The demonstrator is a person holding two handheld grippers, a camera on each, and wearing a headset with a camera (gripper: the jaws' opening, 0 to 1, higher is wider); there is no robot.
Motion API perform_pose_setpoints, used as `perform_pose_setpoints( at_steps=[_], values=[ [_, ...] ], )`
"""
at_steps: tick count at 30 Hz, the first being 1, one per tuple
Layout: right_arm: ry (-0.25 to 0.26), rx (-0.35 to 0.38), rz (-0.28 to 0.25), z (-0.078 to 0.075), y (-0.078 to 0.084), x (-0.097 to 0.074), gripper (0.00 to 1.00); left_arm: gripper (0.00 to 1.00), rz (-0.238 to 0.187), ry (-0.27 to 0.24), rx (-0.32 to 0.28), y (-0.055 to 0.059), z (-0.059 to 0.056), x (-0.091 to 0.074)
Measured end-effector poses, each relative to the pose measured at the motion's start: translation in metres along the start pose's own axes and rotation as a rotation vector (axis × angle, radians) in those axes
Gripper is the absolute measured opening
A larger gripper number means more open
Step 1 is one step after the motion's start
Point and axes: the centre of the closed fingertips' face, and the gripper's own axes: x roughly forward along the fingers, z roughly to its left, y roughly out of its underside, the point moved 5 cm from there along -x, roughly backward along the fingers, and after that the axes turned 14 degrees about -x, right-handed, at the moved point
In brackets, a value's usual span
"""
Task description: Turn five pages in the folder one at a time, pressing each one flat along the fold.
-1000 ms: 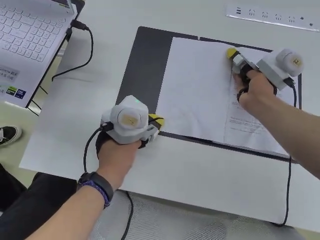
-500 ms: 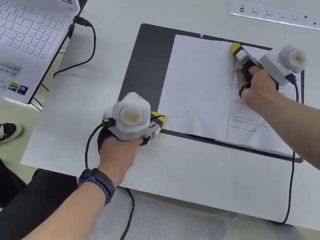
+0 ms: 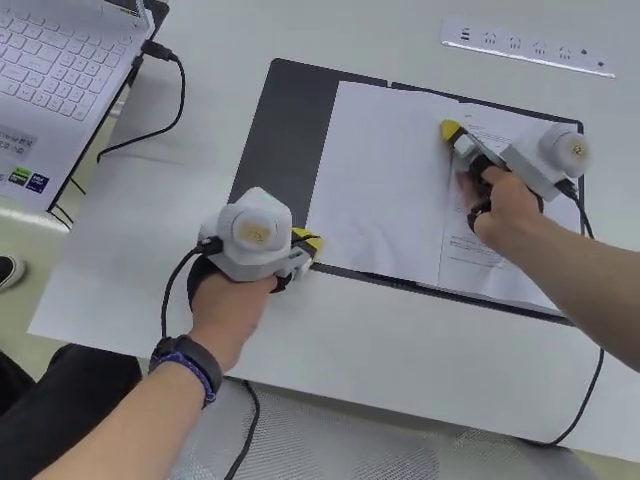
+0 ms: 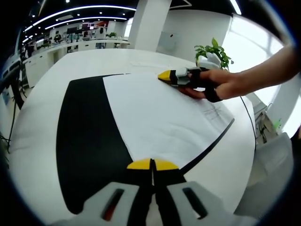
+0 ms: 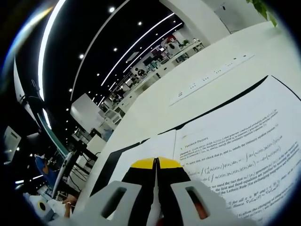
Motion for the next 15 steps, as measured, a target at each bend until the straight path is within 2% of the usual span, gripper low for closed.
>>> perform_pose_setpoints(
  at_steps=[6,15],
  values=[
    [-0.001,-0.009,0.000,0.012,0.007,-0.016,0.00,0.00,-0.005,0.000,-0.001,0.000,0.000,0.000],
    [-0.004,-0.026,-0.006,0.018,0.013,-0.033,0.00,0.00,-0.007,-0.002,0.005,0.000,0.000,0.001]
  ],
)
